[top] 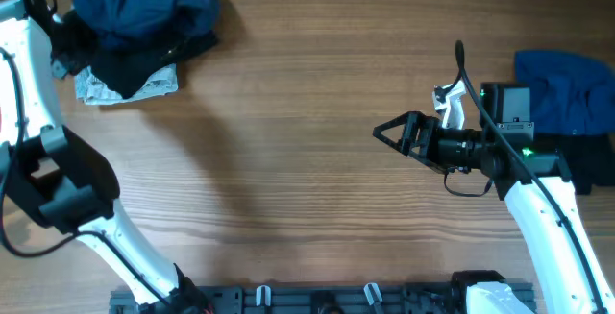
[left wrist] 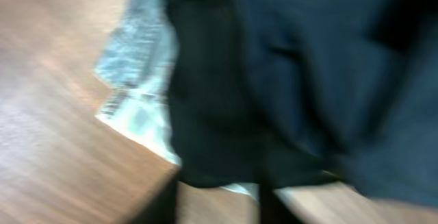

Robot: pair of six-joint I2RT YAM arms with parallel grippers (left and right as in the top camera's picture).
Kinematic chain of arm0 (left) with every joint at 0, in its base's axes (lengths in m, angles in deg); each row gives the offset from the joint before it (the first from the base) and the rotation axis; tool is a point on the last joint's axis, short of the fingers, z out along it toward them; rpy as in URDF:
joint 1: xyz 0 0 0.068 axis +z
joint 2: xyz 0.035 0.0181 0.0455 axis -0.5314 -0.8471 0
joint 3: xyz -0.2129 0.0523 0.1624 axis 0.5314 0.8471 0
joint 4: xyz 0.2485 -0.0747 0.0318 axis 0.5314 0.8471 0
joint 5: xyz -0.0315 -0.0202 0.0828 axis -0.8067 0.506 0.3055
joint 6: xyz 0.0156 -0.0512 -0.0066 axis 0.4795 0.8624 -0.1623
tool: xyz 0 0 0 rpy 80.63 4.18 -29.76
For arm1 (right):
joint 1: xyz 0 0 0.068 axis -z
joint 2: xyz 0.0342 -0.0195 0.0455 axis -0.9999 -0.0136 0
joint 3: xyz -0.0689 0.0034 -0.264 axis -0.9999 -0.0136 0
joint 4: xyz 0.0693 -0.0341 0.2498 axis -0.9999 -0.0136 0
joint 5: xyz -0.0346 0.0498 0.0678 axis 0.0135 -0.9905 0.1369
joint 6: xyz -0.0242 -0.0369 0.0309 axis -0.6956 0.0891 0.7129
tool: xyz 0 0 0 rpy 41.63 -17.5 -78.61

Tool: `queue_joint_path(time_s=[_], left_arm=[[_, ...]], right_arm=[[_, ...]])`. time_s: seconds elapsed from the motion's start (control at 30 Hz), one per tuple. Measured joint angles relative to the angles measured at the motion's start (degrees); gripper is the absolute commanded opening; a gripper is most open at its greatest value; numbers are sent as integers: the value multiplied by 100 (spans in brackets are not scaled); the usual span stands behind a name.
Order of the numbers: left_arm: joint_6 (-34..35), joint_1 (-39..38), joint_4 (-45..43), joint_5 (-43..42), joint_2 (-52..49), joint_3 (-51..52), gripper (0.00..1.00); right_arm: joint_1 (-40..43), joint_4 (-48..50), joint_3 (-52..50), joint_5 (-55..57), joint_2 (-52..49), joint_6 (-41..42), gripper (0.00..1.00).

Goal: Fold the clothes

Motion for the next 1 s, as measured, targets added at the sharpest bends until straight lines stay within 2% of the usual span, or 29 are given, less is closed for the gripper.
queue_joint_path(time_s=[0.17,0.27,0.33,0.43,0.57,0.83,0.93,1.0], left_arm=[[299,-48,-22,-1582,319,24,100],[796,-219,-367,-1899,319,214,100],[1266,-514,-942,-1976,319,348,100],[1961,-903,-1558,-2024,295,544,99],[2546,-946,-1670,-1856,101,568,93],[2752,-643,-1659,-1069,68,595,91],[2776,-645,-1856,-946,68,597,84],[2844,-645,-1928,-903,68,597,85]], right_arm=[[0,59,0,0,0,-2,100],[0,94,0,0,0,24,99],[0,109,0,-92,0,76,99],[0,109,0,-326,0,131,99],[0,105,0,-496,0,133,99],[0,109,0,-518,0,133,100],[0,109,0,-518,0,133,99],[0,111,0,-518,0,133,100]])
